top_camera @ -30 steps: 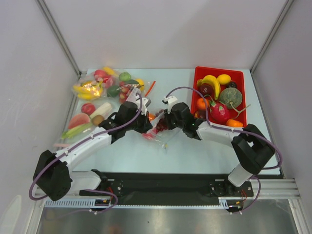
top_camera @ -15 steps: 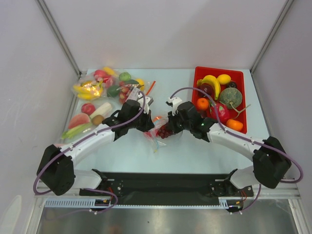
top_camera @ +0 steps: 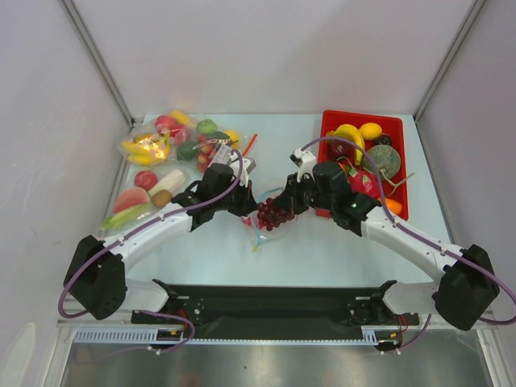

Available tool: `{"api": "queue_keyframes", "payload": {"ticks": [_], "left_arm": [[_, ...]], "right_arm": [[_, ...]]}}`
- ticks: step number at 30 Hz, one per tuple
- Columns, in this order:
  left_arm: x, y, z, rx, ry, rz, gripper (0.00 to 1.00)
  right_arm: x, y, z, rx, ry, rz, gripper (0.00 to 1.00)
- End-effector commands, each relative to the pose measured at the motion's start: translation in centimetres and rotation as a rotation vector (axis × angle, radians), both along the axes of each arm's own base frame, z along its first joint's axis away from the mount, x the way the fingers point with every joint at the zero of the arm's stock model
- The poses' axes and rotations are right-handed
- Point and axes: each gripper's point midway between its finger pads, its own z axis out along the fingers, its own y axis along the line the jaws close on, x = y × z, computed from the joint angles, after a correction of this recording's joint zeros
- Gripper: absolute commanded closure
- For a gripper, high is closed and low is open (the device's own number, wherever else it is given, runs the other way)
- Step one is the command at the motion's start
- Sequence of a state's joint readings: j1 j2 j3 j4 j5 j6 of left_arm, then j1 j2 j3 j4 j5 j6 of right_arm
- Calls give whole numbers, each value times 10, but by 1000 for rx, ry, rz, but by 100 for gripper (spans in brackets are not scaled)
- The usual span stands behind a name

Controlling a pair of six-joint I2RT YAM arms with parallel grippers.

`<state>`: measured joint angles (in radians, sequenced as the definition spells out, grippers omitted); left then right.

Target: Open the zip-top bag and remove the fake food

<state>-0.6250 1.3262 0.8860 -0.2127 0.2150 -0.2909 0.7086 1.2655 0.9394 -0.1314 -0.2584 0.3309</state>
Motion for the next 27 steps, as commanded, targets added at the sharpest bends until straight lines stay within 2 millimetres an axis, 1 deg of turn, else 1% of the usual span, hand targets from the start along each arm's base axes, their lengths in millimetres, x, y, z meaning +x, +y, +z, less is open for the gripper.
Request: {"api": "queue_keyframes", "payload": {"ticks": [1,2,4,5,7,9,10,15,16,17,19,20,23,24,27], "left_arm": [[11,-11,18,-51,-30,-11,100],[11,-12,18,-53,-30,-12,100],[12,-13,16,-55,-26,-15,100],[12,-14,16,-61,-25,-17,99],[12,-17,20,-77,-29,-23,100],[13,-18,22,-82,-36,-28,100],[13,-18,22,-82,-37,-28,100],[14,-18,20,-72,-40,-34,100],[13,-18,19,-71,-37,-35,100],[13,-18,20,-74,-39,-38,99],[12,-19,24,-85,-46,-44,99],[11,-21,26,-94,-49,-53,100],[9,-23,37,-117,-71,-77,100],[8,-24,38,-116,-77,-89,100],[4,-27,44,-126,-85,-133,100]], "right_arm": [[-4,17,67,195,-79,64,100],[-9,18,72,215,-74,85,100],[-9,17,76,244,-64,103,100],[-12,20,81,277,-60,129,100],[-15,21,83,302,-49,151,100],[-21,24,92,346,-52,189,100],[-21,25,92,354,-49,193,100],[-35,28,109,442,-50,306,100],[-37,31,110,457,-43,332,100],[-44,33,109,462,-25,383,100],[-51,36,107,476,2,438,100],[-56,40,103,480,19,483,100],[-67,47,95,472,41,556,100],[-74,52,95,469,42,582,100],[-82,58,93,452,28,627,100]]}}
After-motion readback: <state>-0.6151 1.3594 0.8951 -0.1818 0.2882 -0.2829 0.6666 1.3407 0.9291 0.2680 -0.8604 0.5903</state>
